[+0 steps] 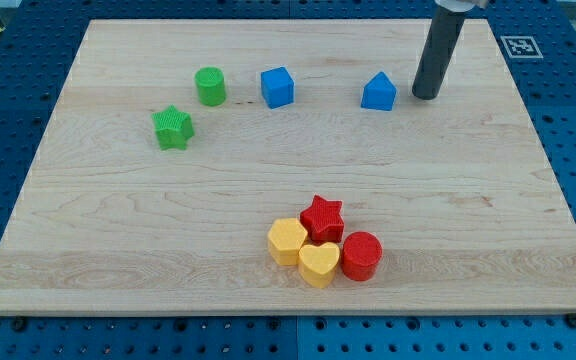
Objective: Push the blue triangle towards the blue cube
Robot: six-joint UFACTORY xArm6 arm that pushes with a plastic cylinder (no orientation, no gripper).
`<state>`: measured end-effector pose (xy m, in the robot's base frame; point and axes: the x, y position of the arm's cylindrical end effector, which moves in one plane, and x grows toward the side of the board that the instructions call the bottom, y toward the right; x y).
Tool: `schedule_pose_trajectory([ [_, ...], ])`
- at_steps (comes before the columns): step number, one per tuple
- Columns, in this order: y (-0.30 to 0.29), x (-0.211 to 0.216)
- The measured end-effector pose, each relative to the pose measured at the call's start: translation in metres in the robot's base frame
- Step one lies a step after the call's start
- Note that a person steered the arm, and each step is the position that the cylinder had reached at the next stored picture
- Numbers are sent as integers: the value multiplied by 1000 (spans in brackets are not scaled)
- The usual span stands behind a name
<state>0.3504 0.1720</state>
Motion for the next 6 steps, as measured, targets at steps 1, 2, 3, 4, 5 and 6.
schedule_pose_trajectory([
  [1,-13,7],
  [2,-16,7],
  [3,-31,7],
  [4,-53,7],
  [5,-71,6],
  [6,-71,6],
])
